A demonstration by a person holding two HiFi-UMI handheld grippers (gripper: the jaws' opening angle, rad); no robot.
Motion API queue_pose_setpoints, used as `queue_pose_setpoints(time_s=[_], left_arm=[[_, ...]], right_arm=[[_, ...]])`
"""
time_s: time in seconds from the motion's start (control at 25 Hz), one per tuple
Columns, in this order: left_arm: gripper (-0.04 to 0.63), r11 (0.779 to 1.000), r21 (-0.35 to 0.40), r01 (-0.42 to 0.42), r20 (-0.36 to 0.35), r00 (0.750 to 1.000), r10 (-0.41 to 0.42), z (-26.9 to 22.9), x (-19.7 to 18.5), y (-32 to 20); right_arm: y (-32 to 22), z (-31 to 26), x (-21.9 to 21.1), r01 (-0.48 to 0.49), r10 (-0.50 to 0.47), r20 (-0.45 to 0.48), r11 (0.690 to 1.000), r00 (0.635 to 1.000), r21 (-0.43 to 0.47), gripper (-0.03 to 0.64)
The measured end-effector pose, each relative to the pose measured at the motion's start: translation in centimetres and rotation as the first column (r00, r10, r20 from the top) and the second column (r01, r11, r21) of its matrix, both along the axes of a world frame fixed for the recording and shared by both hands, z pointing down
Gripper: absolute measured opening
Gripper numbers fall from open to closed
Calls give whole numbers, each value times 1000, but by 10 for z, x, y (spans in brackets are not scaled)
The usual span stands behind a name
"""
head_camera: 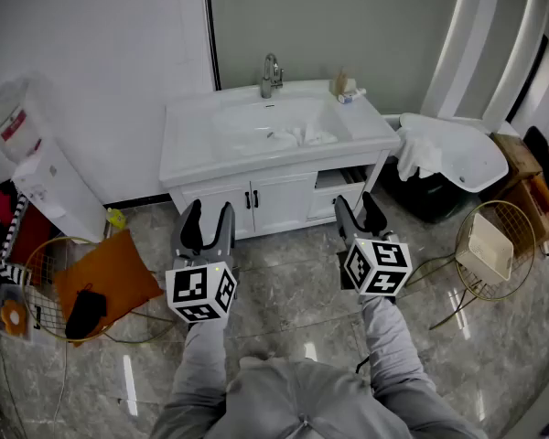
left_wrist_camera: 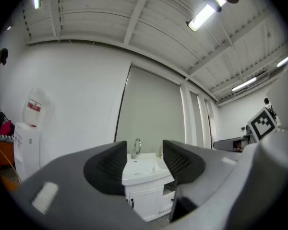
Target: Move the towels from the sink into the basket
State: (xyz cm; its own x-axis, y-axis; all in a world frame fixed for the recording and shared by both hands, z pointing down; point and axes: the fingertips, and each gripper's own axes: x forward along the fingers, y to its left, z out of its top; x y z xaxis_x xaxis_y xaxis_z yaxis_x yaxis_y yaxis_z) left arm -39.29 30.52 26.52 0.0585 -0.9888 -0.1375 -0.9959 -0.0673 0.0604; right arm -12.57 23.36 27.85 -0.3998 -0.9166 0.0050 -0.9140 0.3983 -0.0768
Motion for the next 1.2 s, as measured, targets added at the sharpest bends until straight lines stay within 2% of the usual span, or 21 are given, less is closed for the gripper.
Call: queue_pose_setpoints(time_s=[0.6, 0.84, 1.2], left_arm=[[256, 1000, -1, -14, -11, 1000, 14, 3, -15, -2], [256, 999, -14, -42, -14, 999, 42, 12, -28, -7], [256, 991, -43, -127, 21, 992, 128, 29, -58, -36]], right_arm=[[3, -3, -22, 10, -10, 0, 1000, 1000, -5, 225], [3, 4, -28, -28, 28, 3, 999, 1000, -29, 225], [-5, 19, -48, -106, 106, -2, 993, 994, -47, 225]])
